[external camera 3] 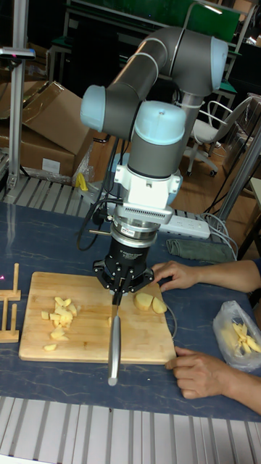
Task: Chop the potatoes
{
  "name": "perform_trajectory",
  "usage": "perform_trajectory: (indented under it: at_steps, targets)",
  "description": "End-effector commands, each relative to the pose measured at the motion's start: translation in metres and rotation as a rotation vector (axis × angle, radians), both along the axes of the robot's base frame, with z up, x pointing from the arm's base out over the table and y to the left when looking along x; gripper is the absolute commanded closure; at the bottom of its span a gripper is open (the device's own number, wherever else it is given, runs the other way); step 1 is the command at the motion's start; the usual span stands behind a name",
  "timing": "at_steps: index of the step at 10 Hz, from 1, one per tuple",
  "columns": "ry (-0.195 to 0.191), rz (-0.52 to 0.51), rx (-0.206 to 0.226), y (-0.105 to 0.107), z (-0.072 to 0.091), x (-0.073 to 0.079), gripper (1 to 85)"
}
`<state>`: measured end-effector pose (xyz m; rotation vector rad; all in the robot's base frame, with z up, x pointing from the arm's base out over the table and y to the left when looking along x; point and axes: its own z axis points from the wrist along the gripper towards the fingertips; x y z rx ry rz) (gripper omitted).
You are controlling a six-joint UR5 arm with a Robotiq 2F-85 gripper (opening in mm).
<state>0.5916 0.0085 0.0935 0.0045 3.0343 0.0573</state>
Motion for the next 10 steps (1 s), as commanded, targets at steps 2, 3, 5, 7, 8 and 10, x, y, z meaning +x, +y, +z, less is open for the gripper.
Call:
perform_trajectory:
  at_steps: [2,3,5,7,8,10]
  targets:
    - [-0.025,0.0,0.009,0.002,-0.0049,-0.005,84.7]
    - [-0.034,0.003,0.006,0.0025,-0.0054,-0.0034,84.7]
    - [-0.044,0.016,0.004,0.0032,-0.0069,-0.0025,84.7]
    - [-0.049,0.044,-0.006,0.0018,-0.0078,-0.0015,84.7]
    - [-0.046,0.053,-0.009,0.0014,-0.0078,-0.0023,84.7]
    - [-0.042,0.079,-0.019,-0.0016,-0.0071,-0.0027,84.7]
